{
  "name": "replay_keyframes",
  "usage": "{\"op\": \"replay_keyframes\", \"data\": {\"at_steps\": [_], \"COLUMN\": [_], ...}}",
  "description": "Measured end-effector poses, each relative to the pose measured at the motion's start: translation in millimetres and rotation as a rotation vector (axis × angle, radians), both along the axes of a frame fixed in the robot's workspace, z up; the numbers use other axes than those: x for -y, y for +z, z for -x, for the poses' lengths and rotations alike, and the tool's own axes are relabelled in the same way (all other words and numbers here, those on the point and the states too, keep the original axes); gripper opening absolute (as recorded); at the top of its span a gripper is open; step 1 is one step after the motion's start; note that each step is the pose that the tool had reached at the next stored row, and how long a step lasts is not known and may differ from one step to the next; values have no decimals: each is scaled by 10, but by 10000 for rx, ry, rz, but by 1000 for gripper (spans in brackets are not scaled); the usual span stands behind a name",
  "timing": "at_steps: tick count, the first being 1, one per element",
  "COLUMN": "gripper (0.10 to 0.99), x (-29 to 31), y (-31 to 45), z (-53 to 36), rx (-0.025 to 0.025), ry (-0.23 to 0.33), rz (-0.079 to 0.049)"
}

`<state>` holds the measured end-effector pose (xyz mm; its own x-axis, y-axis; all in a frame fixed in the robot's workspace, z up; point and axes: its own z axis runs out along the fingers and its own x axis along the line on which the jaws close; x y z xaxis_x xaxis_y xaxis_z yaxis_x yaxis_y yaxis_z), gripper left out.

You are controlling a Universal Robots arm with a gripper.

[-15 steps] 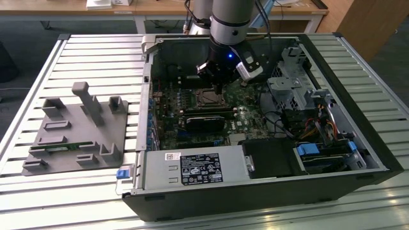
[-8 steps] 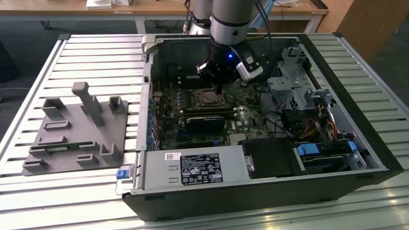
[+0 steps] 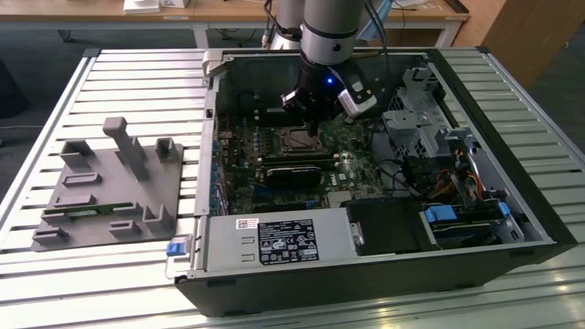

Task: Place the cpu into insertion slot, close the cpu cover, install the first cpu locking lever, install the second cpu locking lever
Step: 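Install the second cpu locking lever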

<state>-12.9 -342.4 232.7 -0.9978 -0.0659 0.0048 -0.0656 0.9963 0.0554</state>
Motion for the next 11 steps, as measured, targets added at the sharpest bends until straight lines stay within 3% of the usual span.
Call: {"op": "replay_keyframes", "data": {"at_steps": [11], "gripper": [106], "x": [111], "y": [-4], "z": [0], "rx": [-7], "ry": [0], "rz": [18]}}
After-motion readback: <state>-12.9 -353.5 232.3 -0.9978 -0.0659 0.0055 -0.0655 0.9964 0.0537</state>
